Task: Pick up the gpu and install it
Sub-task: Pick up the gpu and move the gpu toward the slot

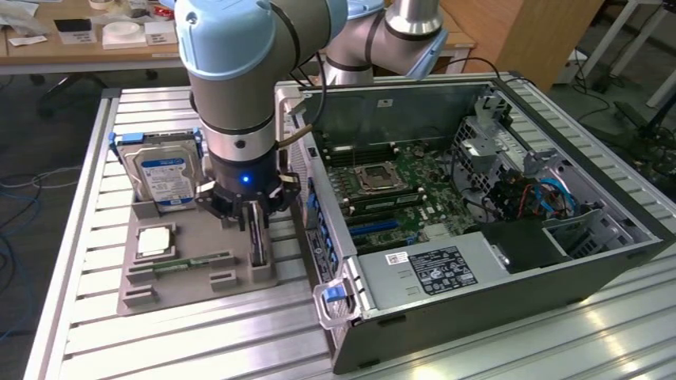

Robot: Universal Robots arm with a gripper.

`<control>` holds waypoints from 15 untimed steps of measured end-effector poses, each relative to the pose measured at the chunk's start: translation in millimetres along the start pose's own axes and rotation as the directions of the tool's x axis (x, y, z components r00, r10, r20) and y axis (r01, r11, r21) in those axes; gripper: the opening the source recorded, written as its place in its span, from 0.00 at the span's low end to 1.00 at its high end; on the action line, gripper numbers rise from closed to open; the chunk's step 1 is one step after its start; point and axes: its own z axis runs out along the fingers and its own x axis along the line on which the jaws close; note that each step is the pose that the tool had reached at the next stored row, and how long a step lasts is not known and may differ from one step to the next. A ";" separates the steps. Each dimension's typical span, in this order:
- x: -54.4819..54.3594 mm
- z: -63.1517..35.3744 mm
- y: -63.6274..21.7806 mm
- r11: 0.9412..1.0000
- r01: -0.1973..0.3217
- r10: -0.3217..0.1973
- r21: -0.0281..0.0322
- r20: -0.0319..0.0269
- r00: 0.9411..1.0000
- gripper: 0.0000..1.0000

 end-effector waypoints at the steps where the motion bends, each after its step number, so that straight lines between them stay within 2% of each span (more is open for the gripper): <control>1: 0.0 0.0 0.0 1.000 0.000 0.000 0.000 0.000 1.000 0.42; 9: 0.0 0.0 0.0 1.000 0.000 0.000 0.000 0.000 1.000 0.40; 10: 0.0 0.0 0.0 1.000 0.000 0.000 0.000 0.000 1.000 0.33; 15: 0.0 0.0 0.0 1.000 0.000 0.000 0.000 0.000 1.000 0.32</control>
